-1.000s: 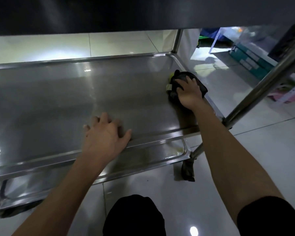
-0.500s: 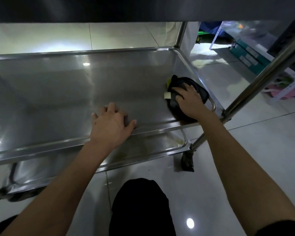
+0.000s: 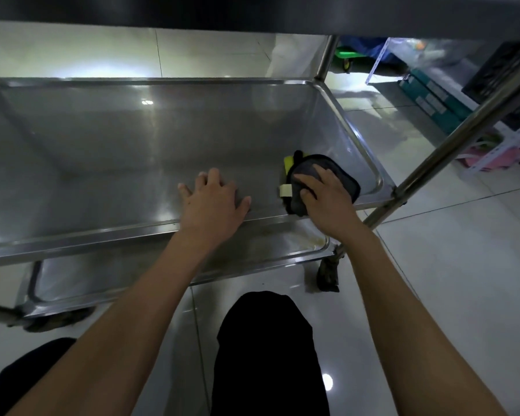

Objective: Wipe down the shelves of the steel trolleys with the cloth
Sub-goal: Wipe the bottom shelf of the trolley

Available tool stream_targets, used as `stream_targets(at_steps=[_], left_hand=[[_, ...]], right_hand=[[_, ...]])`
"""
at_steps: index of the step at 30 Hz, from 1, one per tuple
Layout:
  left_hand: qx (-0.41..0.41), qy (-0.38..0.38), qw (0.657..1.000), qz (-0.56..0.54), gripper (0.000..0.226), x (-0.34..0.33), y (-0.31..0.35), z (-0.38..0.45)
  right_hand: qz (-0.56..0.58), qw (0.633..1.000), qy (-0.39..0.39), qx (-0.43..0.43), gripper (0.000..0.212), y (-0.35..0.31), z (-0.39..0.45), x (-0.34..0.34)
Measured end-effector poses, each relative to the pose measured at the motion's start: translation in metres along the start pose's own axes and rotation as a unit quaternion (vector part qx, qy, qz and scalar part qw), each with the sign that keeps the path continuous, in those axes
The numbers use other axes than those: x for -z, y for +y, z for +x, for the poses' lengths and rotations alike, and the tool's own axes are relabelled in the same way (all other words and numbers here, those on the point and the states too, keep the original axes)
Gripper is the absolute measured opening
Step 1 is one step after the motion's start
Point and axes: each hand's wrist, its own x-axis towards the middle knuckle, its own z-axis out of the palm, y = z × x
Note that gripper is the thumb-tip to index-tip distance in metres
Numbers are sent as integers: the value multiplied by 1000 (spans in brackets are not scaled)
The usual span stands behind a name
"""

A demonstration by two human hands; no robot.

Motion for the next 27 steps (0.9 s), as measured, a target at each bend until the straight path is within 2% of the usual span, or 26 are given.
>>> stream_targets(at_steps=[5,11,19,27], left_hand=[[-70,-29,995,-64,36,11,-32,-1],[10,67,995,-78,24,15,-95,-47],[3,98,993,-69,40,12,-136,-81],[45,105,991,-71,40,2,-125,-63]], right_hand=[[-8,998,20,59,39,-59,-18,-26],[-6,993,-23,120,42,-122,-10,-59],[-14,977,-119,177,44,-187,38,-89],[-17,975,-111,192,44,-196,64,-82]])
